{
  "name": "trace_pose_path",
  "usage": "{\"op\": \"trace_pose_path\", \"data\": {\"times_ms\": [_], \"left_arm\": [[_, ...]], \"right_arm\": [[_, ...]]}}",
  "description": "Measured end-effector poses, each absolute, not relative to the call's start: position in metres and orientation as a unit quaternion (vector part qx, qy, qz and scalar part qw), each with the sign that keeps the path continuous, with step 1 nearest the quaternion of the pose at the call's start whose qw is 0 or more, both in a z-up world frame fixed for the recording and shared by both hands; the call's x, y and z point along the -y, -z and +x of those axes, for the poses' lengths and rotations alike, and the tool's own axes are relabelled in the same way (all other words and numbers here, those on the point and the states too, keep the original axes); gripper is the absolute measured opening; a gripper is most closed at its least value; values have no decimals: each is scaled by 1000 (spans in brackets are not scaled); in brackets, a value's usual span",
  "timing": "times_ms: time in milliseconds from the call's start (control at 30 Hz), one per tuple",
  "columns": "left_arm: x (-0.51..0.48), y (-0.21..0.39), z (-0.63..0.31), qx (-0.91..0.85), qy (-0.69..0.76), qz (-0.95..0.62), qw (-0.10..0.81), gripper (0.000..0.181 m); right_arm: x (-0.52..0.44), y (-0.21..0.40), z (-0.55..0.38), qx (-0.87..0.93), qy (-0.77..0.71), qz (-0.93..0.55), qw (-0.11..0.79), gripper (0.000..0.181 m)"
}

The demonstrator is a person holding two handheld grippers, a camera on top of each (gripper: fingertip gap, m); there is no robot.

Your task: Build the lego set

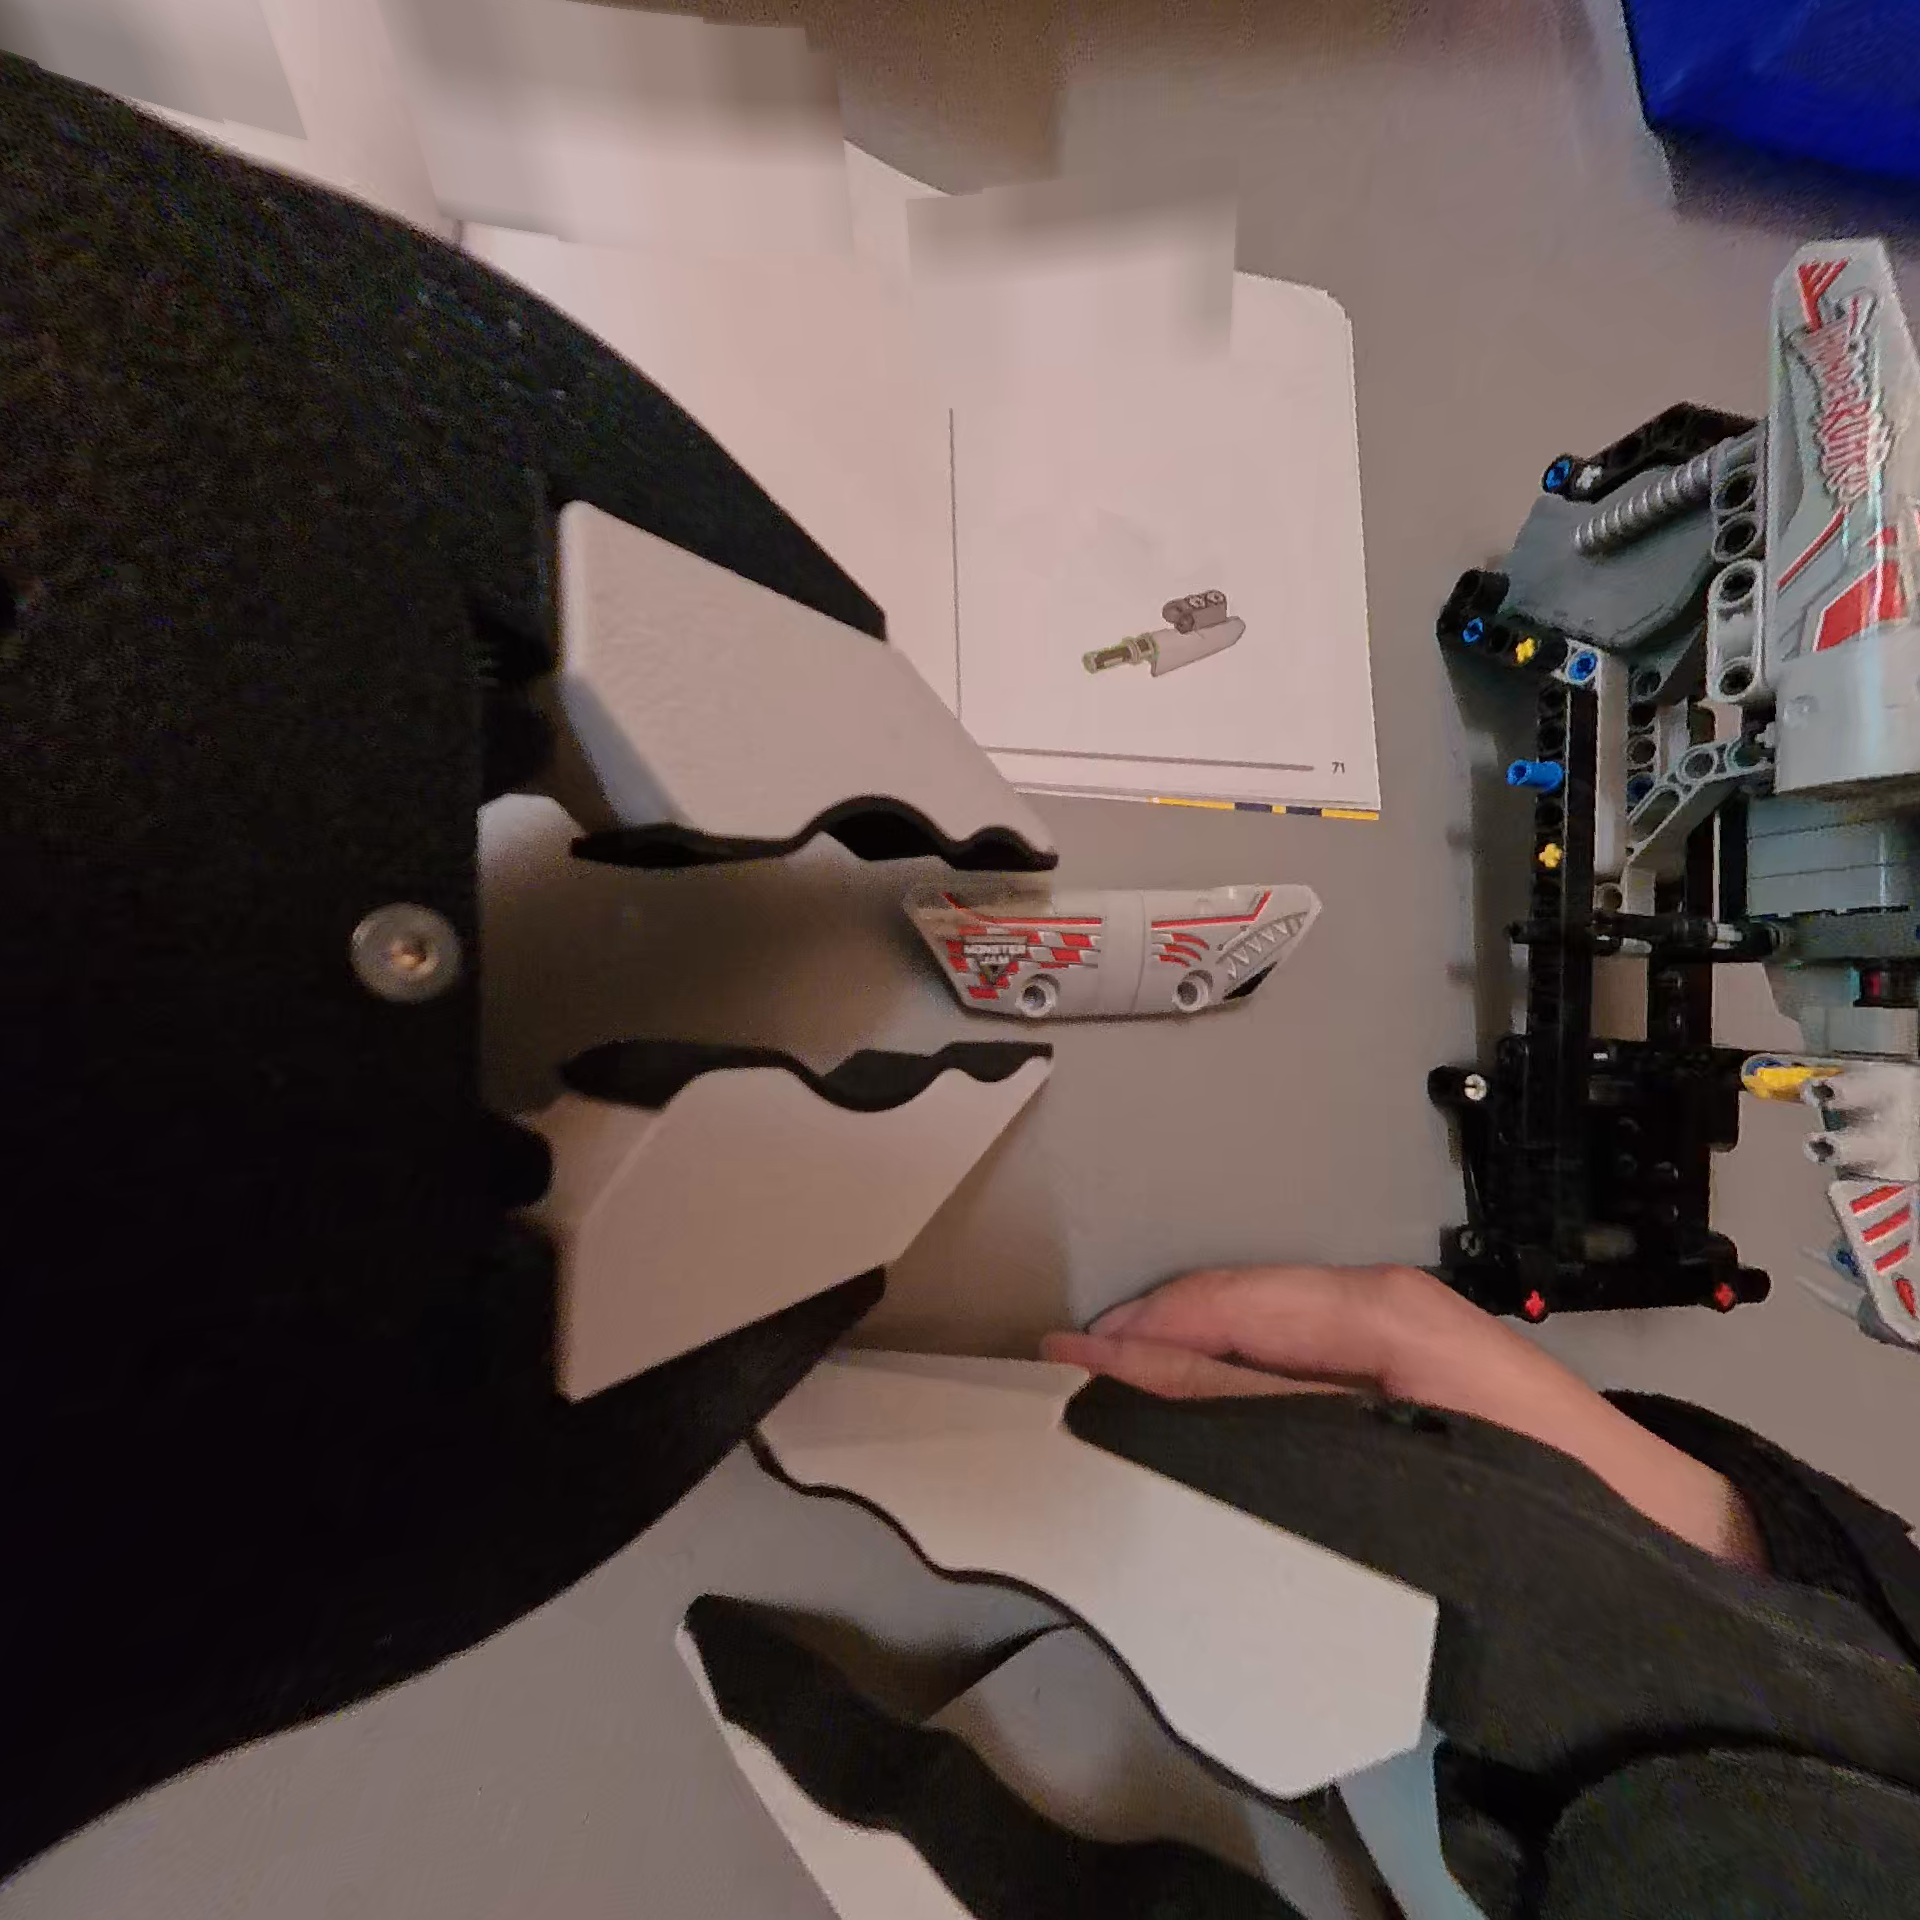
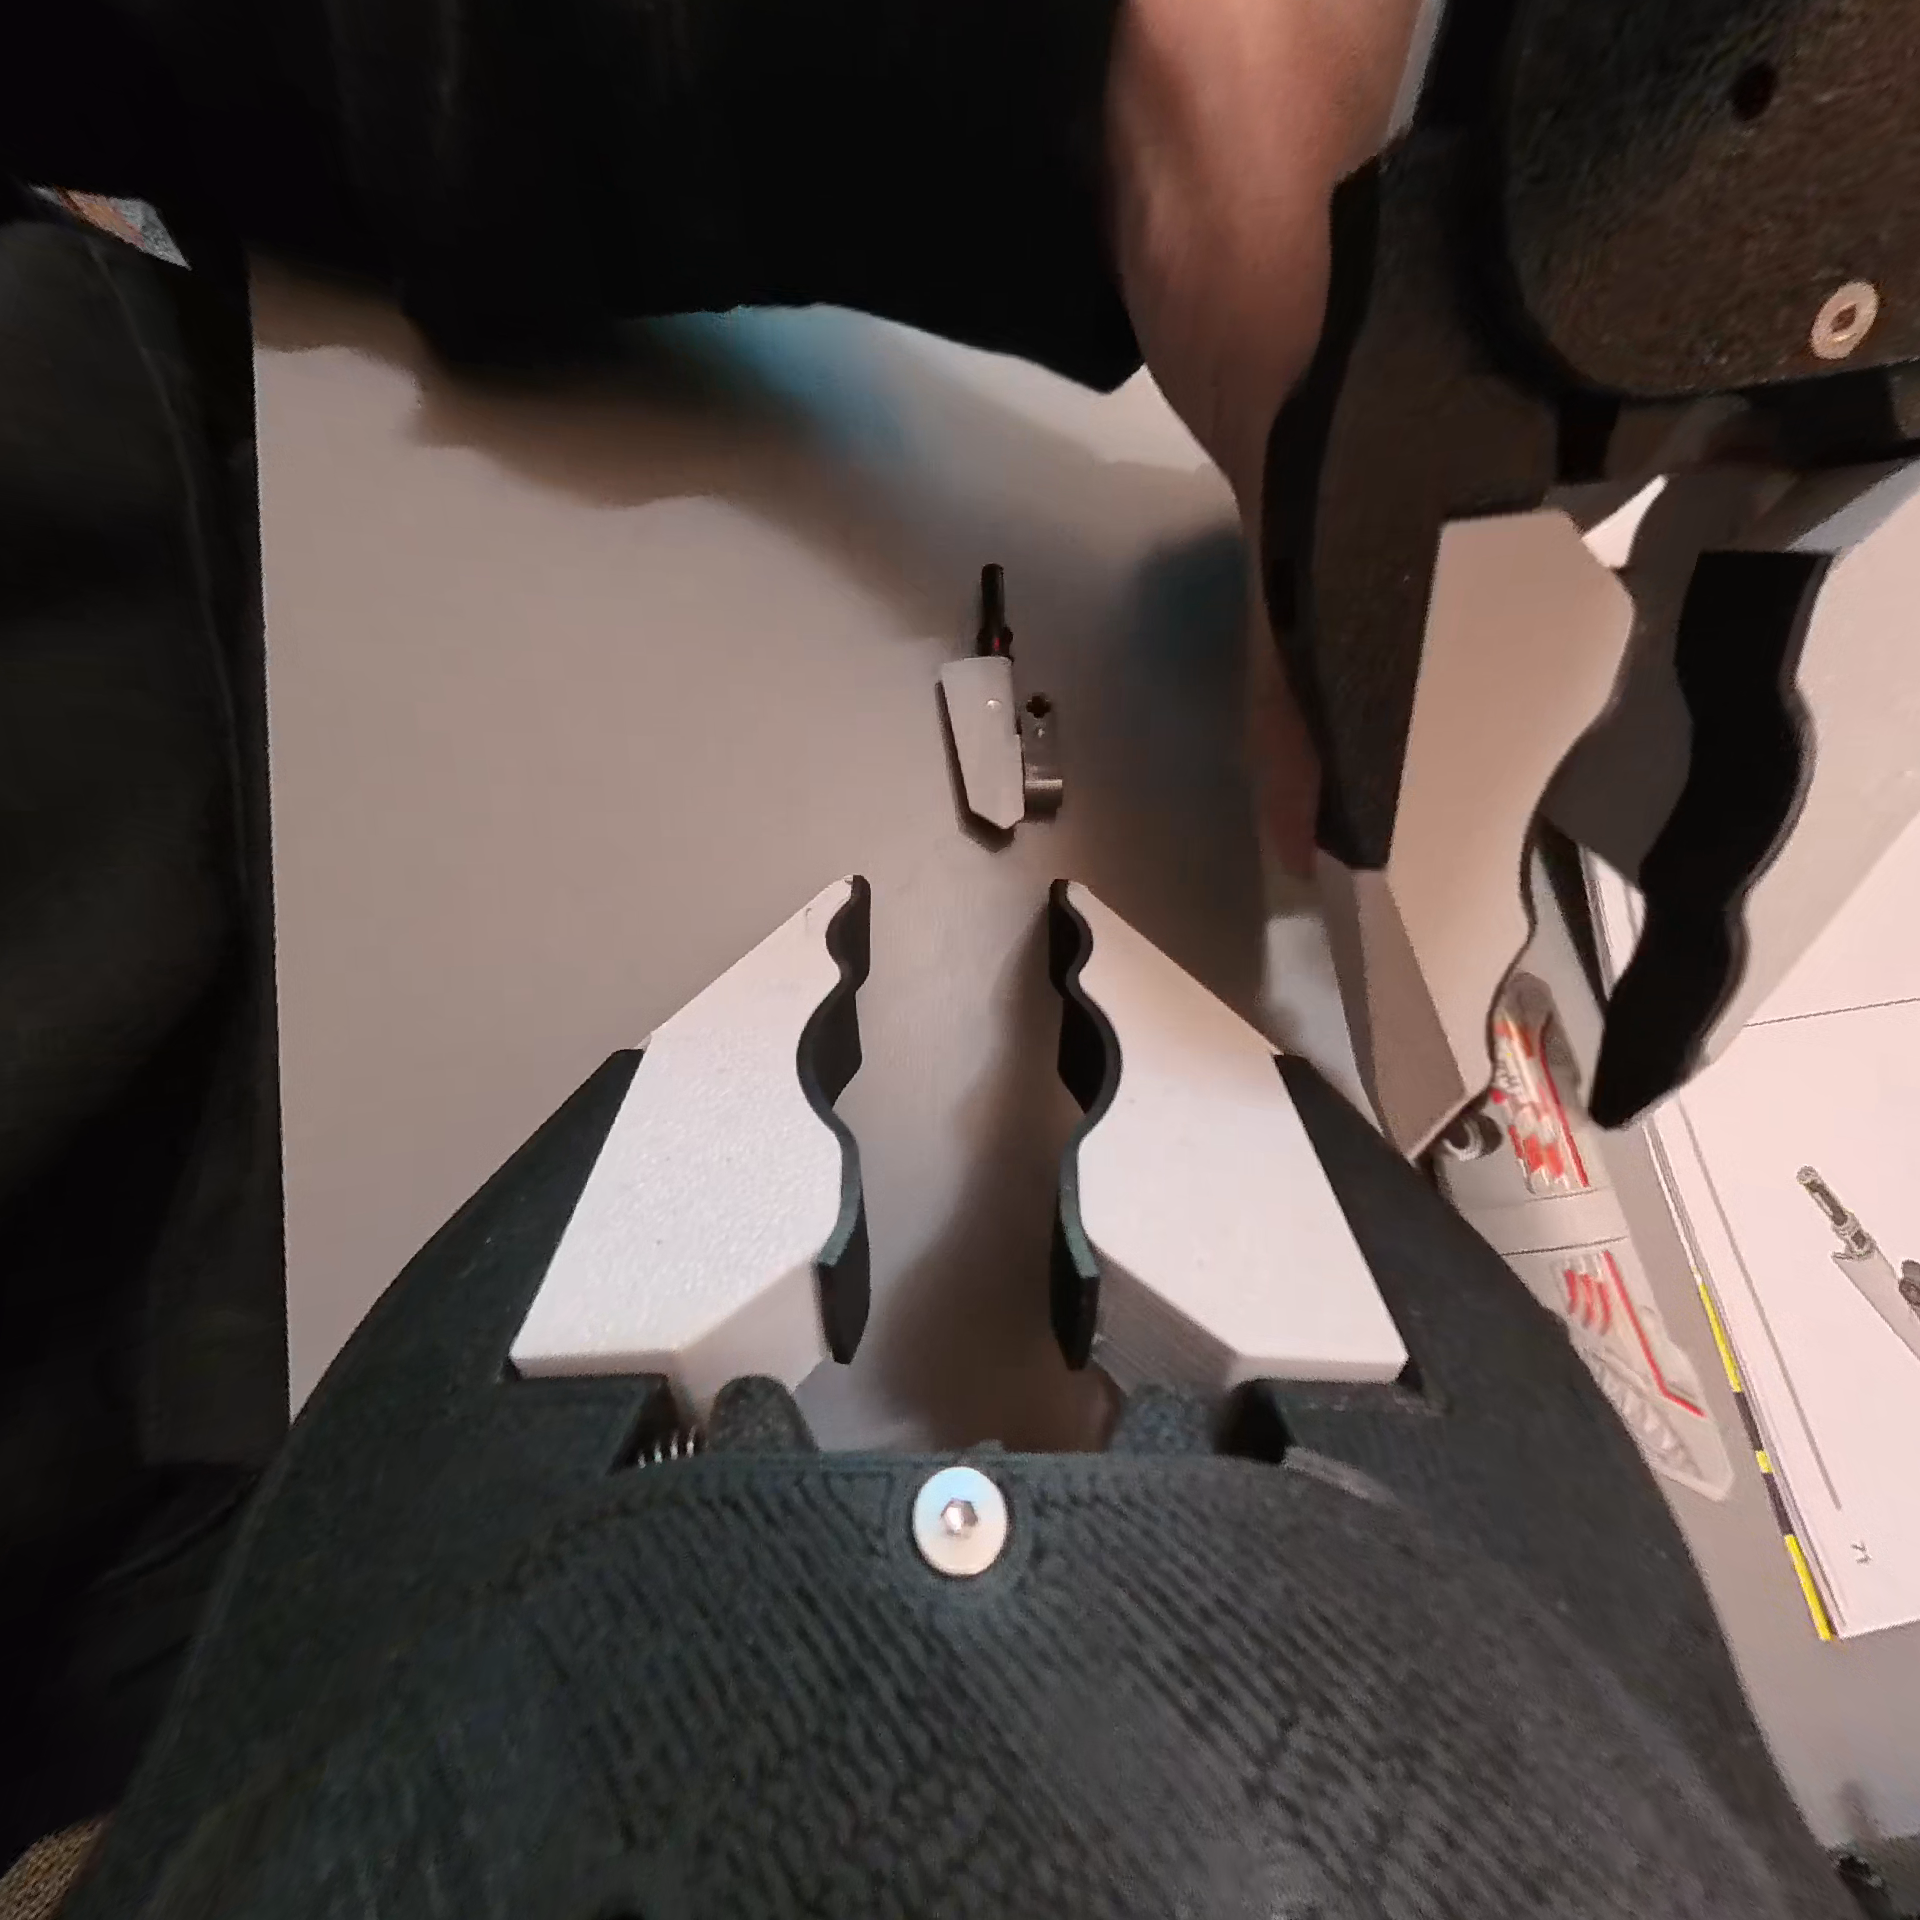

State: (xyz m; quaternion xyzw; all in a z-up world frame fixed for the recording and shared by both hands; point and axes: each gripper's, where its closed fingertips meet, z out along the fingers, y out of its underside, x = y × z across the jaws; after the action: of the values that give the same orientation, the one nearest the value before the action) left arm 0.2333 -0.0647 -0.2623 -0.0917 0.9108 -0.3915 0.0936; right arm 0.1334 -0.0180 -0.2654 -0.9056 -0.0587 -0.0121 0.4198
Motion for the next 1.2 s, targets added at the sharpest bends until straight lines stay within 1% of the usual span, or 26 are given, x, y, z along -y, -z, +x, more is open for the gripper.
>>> {"op": "trace_pose_path", "data": {"times_ms": [133,267,400,567,733,1000,1200], "left_arm": [[50,247,232,-905,405,-87,100,43],[7,256,244,-924,348,-120,105,52],[-13,266,244,-932,327,-136,84,52],[-16,268,240,-928,339,-129,79,53],[-22,267,241,-929,337,-124,93,50],[-36,264,257,-947,240,-66,205,26],[-41,256,257,-944,218,-60,242,18]], "right_arm": [[18,265,133,62,12,-905,420,32],[18,266,132,60,6,-906,419,31],[18,266,132,57,-2,-907,418,30],[18,266,133,50,-12,-908,416,32],[18,267,133,45,-19,-908,415,32],[18,267,135,41,-18,-909,415,28],[18,266,135,43,-15,-908,416,28]]}}
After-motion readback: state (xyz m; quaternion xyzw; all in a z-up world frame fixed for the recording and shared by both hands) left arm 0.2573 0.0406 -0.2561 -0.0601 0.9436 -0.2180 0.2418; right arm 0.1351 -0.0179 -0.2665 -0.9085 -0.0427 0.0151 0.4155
